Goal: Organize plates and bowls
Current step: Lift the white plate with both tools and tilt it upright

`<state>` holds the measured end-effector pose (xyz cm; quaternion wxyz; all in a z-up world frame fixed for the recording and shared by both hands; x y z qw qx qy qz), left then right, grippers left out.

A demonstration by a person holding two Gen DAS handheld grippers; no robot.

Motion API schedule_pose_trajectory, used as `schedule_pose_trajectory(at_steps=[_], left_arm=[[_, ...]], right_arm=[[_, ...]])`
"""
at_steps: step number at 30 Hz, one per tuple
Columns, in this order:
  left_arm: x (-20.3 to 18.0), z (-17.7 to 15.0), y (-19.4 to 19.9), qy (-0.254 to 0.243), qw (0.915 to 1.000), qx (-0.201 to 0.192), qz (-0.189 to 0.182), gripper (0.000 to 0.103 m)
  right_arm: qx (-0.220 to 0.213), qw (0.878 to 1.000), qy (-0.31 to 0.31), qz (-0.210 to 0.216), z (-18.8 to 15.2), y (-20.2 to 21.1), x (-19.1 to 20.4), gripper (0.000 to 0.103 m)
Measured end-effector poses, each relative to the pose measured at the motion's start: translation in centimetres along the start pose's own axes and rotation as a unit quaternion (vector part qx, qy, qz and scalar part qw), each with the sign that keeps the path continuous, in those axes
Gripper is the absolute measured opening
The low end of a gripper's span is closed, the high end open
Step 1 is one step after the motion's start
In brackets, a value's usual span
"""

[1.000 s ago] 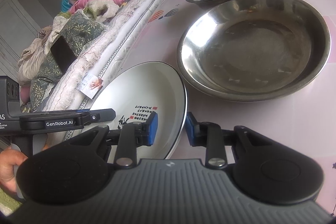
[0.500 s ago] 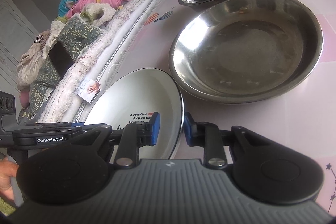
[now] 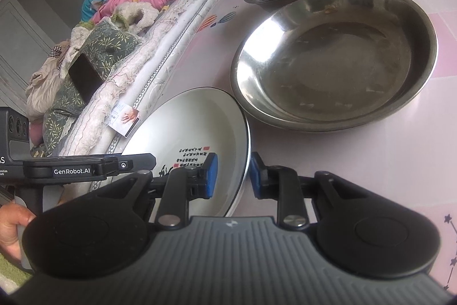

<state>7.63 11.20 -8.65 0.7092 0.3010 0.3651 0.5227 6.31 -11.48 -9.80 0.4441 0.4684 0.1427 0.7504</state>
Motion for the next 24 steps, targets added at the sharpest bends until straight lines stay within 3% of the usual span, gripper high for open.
schedule_pose_trajectory(at_steps=[14, 18, 24], left_arm=[[-0.7, -0.7, 0.0, -0.021, 0.9986, -0.026, 0.042, 0.044], [-0.3, -0.7, 0.2, -0.008, 0.9984, -0.031, 0.047, 0.036], [-0.5, -0.8, 0.6, 0.000, 0.9978, -0.037, 0.055, 0.035]], right_arm=[[-0.029, 0.992, 0.105, -0.062, -0.9, -0.3, 2.0, 0.024], [-0.026, 0.991, 0.109, -0.070, -0.9, -0.2, 2.2, 0.025], [-0.021, 0.993, 0.094, -0.072, -0.9, 0.0, 2.3, 0.026]])
Point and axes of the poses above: each gripper's, at about its wrist camera, not at the fingertips, and y roughly against the way its jaws point, x to its left, z to its top, the point moved 4 cm from there along -y, roughly the way its jaws point, and after that the axes turned 4 degrees about -y, right-handed, at the moved point
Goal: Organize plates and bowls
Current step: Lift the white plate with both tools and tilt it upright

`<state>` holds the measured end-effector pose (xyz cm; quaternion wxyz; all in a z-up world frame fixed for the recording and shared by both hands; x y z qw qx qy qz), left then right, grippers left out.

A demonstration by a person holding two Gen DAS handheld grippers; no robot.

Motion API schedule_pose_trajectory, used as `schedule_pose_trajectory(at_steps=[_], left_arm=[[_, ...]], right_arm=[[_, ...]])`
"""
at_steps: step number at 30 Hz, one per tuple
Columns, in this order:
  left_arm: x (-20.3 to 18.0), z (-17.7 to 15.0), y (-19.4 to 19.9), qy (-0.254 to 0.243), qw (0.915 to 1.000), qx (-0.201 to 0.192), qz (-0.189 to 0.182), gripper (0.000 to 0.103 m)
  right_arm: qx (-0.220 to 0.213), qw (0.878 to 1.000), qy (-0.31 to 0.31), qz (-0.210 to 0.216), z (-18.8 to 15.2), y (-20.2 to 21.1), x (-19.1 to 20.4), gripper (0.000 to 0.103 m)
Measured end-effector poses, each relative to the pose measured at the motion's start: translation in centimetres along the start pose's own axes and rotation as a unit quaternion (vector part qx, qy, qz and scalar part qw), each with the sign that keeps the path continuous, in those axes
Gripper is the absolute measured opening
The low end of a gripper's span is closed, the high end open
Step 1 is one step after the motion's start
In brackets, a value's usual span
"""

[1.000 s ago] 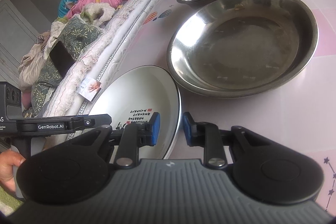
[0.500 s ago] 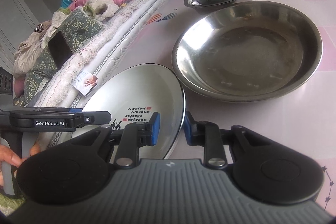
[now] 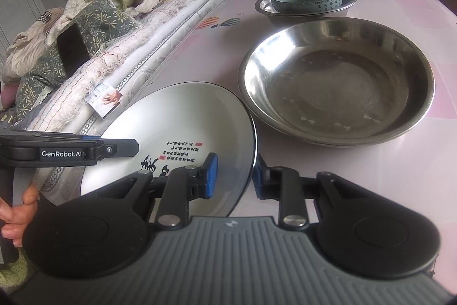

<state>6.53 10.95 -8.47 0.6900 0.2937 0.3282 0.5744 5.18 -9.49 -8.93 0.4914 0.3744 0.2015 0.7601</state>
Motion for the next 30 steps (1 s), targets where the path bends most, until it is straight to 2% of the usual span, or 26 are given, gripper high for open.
schedule_pose_trajectory(at_steps=[17, 30], left_arm=[[1.3, -0.5, 2.1, 0.027, 0.9995, -0.011, 0.011, 0.032], [2.2, 0.3, 4.2, 0.040, 0.9984, -0.034, 0.021, 0.032]], right_arm=[[0.002, 1.000, 0.003, 0.018, 0.6, 0.7, 1.4, 0.025], [-0.009, 0.999, 0.010, 0.035, 1.7, 1.5, 3.0, 0.025]])
Point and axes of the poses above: each gripper's, at about its wrist camera, not at the fingertips, and y roughly against the way its jaws point, x to its left, z to its top, the point moved 4 cm from there along -y, roughly the way its jaws point, and after that the axes turned 4 degrees about -y, right-handed, at the moved point
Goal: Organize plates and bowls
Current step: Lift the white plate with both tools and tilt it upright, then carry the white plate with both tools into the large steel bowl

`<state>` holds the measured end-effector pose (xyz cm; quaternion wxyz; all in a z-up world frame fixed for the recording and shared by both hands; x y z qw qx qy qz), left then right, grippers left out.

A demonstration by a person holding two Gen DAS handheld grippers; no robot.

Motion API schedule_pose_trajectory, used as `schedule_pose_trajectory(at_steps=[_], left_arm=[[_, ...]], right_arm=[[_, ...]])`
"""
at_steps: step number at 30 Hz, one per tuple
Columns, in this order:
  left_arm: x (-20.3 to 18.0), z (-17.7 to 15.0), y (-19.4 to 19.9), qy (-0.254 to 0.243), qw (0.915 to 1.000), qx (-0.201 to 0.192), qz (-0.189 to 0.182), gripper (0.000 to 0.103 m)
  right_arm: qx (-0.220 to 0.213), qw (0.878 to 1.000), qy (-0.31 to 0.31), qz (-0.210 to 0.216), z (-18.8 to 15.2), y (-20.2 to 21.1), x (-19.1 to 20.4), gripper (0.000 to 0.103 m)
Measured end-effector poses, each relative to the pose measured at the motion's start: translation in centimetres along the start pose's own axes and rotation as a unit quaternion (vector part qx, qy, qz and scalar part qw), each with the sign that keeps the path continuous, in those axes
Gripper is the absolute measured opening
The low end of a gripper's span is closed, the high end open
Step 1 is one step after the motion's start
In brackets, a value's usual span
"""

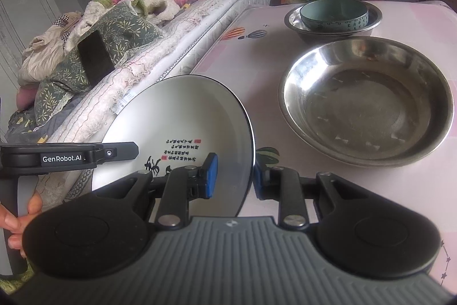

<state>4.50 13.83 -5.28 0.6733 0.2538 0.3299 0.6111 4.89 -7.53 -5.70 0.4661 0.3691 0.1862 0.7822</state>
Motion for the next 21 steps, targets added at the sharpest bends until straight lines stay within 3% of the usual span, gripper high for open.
schedule_pose_trajectory(at_steps=[21], left_arm=[[-2.6, 3.3, 0.7, -0.007, 0.9989, -0.035, -0.032, 0.032]], right_arm=[[-0.046, 0.999, -0.021, -0.013, 2.9, 2.9, -1.6, 0.025]])
Point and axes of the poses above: each gripper's, at about its wrist camera, not at the fingertips, and y roughly against the way its jaws point, x to its left, z to its top, the point moved 4 cm from there along -y, roughly the way its jaws point, and after that the axes turned 4 degrees about -y, right-handed, at the moved point
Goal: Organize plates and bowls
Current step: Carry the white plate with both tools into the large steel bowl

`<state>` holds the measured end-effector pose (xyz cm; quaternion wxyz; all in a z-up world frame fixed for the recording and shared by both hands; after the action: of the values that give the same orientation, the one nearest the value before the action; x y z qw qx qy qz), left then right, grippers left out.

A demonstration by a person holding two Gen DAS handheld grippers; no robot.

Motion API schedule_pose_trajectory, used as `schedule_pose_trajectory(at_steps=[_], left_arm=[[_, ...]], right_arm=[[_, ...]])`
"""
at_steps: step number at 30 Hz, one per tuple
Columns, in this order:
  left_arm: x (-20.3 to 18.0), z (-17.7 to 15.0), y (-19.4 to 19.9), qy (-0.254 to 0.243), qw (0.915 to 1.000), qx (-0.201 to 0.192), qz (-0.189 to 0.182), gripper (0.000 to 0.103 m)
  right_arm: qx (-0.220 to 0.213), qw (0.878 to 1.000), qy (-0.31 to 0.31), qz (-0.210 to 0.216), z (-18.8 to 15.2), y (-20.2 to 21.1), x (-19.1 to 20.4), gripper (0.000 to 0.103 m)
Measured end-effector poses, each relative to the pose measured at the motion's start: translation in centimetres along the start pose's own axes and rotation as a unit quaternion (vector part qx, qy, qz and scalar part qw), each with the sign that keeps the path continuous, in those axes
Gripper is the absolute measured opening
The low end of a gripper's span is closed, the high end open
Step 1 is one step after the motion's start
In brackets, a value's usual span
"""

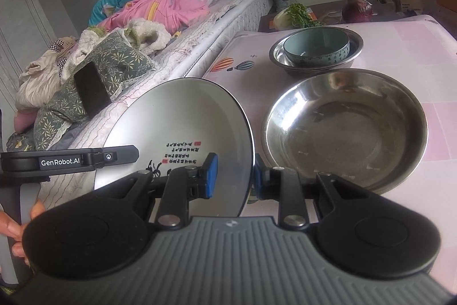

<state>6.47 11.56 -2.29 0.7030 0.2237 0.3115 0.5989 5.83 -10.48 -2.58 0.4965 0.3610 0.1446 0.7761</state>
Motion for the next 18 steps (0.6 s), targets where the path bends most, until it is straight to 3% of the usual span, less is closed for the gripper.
schedule_pose_trajectory(at_steps=[18], left_arm=[[-6.9, 2.5, -4.9, -0.044, 0.9970, 0.017, -0.062, 0.032]], right_arm=[[-0.037, 0.996, -0.062, -0.055, 1.2, 3.4, -7.4, 0.025]])
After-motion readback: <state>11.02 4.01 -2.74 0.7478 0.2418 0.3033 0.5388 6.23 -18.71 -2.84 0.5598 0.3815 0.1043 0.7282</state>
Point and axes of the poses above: each gripper's, at about its wrist camera, not at the fingertips, and y roughly against the way its jaws point, x to its left, z to its top, the point moved 4 cm from there along -y, roughly the way its jaws point, and after that the axes turned 4 degrees about -y, right-handed, at the moved point
